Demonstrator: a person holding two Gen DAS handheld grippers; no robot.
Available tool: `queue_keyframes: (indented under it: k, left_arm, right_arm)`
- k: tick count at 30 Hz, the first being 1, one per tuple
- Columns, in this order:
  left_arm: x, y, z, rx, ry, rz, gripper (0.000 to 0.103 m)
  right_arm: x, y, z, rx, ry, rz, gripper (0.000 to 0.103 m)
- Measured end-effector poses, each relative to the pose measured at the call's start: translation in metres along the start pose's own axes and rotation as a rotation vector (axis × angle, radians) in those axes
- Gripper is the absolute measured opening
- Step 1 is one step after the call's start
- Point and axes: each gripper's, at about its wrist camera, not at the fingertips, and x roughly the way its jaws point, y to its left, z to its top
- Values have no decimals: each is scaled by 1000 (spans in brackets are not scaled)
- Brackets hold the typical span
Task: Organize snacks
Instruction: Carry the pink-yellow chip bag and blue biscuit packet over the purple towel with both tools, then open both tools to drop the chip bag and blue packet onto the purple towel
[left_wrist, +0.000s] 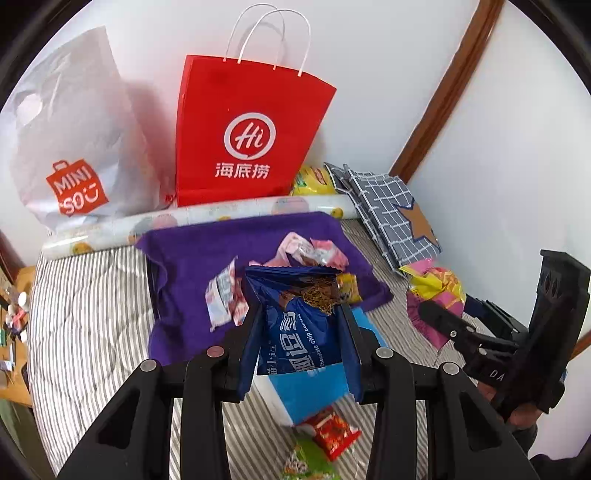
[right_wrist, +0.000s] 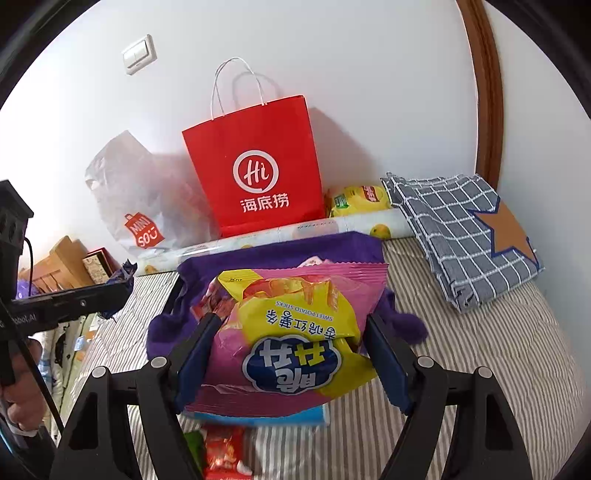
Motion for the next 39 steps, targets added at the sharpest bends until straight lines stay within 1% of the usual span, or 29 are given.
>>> queue_keyframes:
  k: [9, 17, 24, 32, 39]
  left_arm:
    - [18, 18, 42, -20, -9, 16, 40]
    - [32, 34, 64, -36, -20, 30, 40]
    - [43, 53, 68, -66, -18, 44, 40]
    - [71, 62, 62, -67, 34, 78, 40]
    - [86, 65, 59, -63, 63, 92, 40]
  right_arm:
    - [32, -3, 24, -5, -7, 2, 77]
    - [53, -8, 46, -15, -17, 0, 77]
    - [65, -10, 61, -29, -36, 0, 77]
    - [101, -8, 54, -24, 24, 52, 77]
    - [117, -9, 53, -23, 37, 71, 77]
